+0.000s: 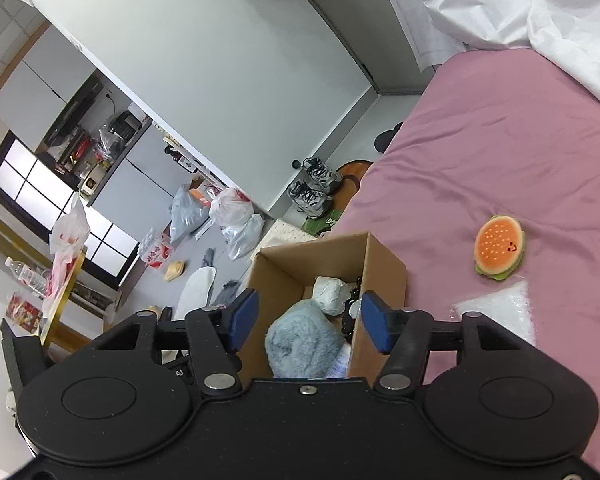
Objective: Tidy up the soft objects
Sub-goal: 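Move the left tool to the burger plush while the right tool approaches the bead bag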
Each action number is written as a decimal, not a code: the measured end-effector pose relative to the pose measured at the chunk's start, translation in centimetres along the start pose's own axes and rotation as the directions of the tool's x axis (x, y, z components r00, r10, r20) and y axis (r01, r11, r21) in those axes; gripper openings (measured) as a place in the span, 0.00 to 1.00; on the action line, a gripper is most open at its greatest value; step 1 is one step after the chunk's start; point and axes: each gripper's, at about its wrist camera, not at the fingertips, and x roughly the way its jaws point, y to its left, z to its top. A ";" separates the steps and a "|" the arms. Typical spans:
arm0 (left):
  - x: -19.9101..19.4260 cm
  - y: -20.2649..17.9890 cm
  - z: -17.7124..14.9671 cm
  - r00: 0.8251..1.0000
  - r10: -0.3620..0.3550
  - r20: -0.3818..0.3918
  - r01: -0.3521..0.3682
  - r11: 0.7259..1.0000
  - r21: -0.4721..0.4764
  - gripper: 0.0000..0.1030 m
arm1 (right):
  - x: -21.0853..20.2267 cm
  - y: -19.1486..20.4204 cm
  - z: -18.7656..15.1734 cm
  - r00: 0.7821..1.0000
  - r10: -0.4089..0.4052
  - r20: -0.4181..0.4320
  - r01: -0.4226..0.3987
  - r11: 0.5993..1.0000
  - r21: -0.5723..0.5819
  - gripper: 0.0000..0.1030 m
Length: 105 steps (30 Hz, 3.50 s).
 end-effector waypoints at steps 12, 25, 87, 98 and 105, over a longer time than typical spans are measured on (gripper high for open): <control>-2.9 -2.4 -0.5 0.999 0.013 0.045 -0.018 0.995 0.095 0.83 | -3.7 -2.0 0.8 0.998 -0.057 -0.001 0.057 0.998 -0.004 0.83; -4.4 -6.8 -1.6 0.998 -0.052 0.036 0.045 0.983 0.177 0.83 | -6.5 -6.4 0.9 0.990 -0.131 0.044 0.126 0.986 0.110 0.89; 12.2 -22.5 -2.1 0.966 -0.121 -0.227 0.189 0.934 0.305 0.72 | 6.3 -18.6 -1.5 0.976 -0.097 -0.195 0.187 0.834 0.519 0.23; 14.9 -24.9 -3.8 0.956 -0.090 -0.278 0.190 0.916 0.355 0.72 | 2.5 -20.1 -0.7 0.953 -0.286 -0.101 0.292 0.771 0.567 0.21; 15.6 -25.6 -4.4 0.960 -0.083 -0.268 0.178 0.919 0.353 0.72 | 0.5 -21.0 -1.0 0.933 -0.354 -0.058 0.313 0.726 0.613 0.21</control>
